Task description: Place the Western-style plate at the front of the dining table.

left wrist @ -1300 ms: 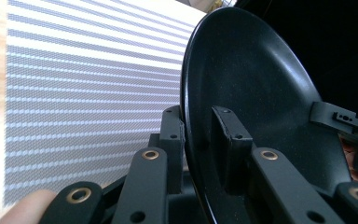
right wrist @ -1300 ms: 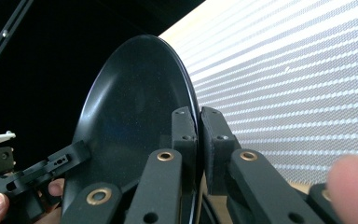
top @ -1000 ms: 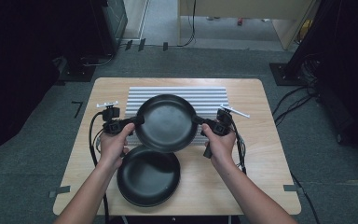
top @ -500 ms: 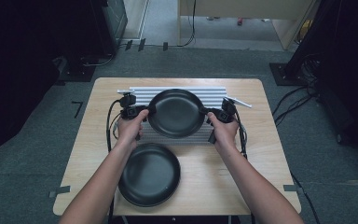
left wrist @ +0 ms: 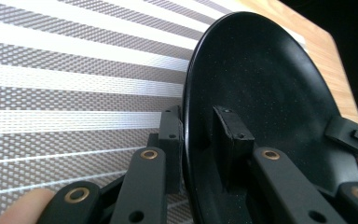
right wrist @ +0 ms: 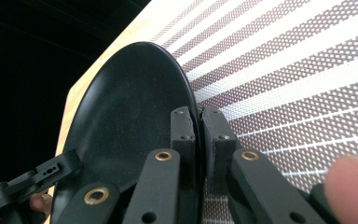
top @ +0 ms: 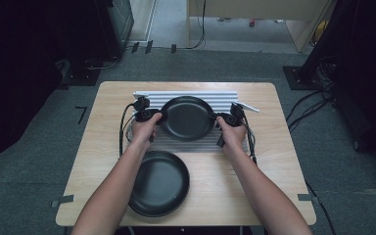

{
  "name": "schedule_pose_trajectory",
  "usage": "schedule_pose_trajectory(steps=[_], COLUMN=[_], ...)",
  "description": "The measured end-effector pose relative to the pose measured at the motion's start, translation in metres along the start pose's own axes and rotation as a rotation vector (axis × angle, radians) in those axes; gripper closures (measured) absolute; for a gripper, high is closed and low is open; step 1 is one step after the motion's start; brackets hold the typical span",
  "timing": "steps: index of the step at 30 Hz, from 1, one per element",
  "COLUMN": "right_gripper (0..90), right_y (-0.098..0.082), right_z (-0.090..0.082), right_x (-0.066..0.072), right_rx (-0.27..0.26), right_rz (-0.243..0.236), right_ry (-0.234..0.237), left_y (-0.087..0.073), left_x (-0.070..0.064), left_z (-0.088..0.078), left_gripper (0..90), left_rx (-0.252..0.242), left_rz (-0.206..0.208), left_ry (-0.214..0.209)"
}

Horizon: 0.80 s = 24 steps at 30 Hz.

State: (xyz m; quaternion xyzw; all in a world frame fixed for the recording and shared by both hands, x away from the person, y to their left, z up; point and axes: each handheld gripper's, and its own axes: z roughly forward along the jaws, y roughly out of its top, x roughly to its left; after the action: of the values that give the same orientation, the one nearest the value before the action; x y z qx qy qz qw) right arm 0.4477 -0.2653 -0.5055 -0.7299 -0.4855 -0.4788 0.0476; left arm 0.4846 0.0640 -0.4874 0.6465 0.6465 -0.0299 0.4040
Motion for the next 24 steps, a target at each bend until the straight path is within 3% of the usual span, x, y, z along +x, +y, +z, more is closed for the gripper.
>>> schedule_pose_trajectory(steps=[7, 20, 24], right_gripper=[84.3, 83.1, 83.2], right_y=[0.002, 0.006, 0.006], right_z=[0.013, 0.027, 0.029], right_x=[0.000, -0.001, -0.003], right_rx=[0.025, 0.033, 0.033], right_rz=[-0.025, -0.058, -0.055], right_ry=[-0.019, -0.046, -0.034], left_y=[0.000, 0.000, -0.001], left_x=[0.005, 0.010, 0.010], left_z=[0.005, 0.011, 0.010], left_gripper=[71.4, 71.5, 71.4], left_rx=[0.038, 0.048, 0.049], left_rz=[0.014, 0.001, 0.003], left_ry=[0.032, 0.058, 0.062])
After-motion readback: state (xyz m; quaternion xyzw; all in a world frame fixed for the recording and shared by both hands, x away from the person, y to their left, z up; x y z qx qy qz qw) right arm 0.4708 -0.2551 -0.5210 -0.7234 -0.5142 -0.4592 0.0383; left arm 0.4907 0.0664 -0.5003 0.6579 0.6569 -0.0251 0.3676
